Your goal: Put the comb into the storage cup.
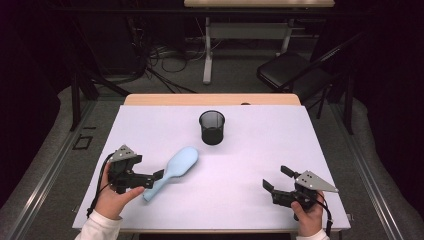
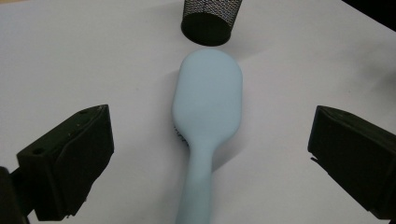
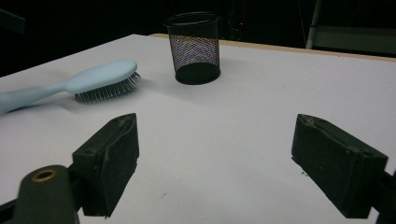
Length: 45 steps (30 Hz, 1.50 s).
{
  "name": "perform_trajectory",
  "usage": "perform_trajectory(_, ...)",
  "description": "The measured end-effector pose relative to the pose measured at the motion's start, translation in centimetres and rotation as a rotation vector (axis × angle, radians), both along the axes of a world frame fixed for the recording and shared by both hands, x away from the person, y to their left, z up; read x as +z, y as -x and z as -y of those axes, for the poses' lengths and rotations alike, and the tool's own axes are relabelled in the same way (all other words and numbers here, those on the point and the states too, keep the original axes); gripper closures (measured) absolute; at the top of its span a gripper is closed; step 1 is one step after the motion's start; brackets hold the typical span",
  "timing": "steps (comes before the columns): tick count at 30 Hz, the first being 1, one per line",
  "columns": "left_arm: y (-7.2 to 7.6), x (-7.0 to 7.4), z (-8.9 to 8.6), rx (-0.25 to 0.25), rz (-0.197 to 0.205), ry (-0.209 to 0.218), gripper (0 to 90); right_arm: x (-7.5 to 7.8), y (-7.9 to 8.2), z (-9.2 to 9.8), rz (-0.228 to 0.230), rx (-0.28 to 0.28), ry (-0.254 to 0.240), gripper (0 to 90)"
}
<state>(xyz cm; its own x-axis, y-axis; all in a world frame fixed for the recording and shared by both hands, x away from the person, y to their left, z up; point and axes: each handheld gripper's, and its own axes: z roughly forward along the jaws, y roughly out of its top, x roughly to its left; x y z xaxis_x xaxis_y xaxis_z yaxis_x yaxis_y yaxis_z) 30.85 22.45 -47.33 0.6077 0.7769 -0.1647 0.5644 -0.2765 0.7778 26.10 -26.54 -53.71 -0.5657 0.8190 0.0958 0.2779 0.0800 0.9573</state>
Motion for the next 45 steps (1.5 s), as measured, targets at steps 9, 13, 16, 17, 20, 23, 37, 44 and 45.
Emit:
perform_trajectory(9,-0.8,0.4,0.1,-0.020,-0.037,-0.044,0.8,0.0,0.0,0.0,-0.006,0.002,-0.003,14.6)
perform_trajectory(13,-1.1,0.6,0.0,-0.029,-0.061,-0.062,0.8,0.0,0.0,-0.1,-0.001,0.001,-0.001,14.6)
perform_trajectory(16,-1.2,0.7,0.0,-0.033,-0.067,-0.087,0.8,0.0,0.0,-0.1,0.000,0.003,-0.001,14.6)
perform_trajectory(17,-1.2,0.7,0.1,-0.032,-0.068,-0.095,0.8,0.0,0.0,-0.1,0.000,0.003,-0.001,14.6)
perform_trajectory(20,-1.3,0.8,0.1,-0.036,-0.079,-0.116,0.8,0.0,0.1,-0.1,0.002,0.004,0.003,14.6)
perform_trajectory(23,-1.5,0.9,0.2,-0.035,-0.091,-0.117,0.9,0.0,0.1,0.0,0.000,0.002,0.001,14.6)
perform_trajectory(37,-2.2,1.5,1.1,-0.063,-0.155,-0.229,0.8,0.0,0.1,-0.1,-0.001,0.008,0.008,14.6)
perform_trajectory(44,-2.6,1.6,1.4,-0.078,-0.187,-0.266,0.8,0.0,0.1,-0.2,-0.004,0.006,0.004,14.6)
perform_trajectory(45,-2.6,1.6,1.5,-0.081,-0.191,-0.271,0.8,0.0,0.1,-0.2,-0.004,0.007,0.004,14.6)
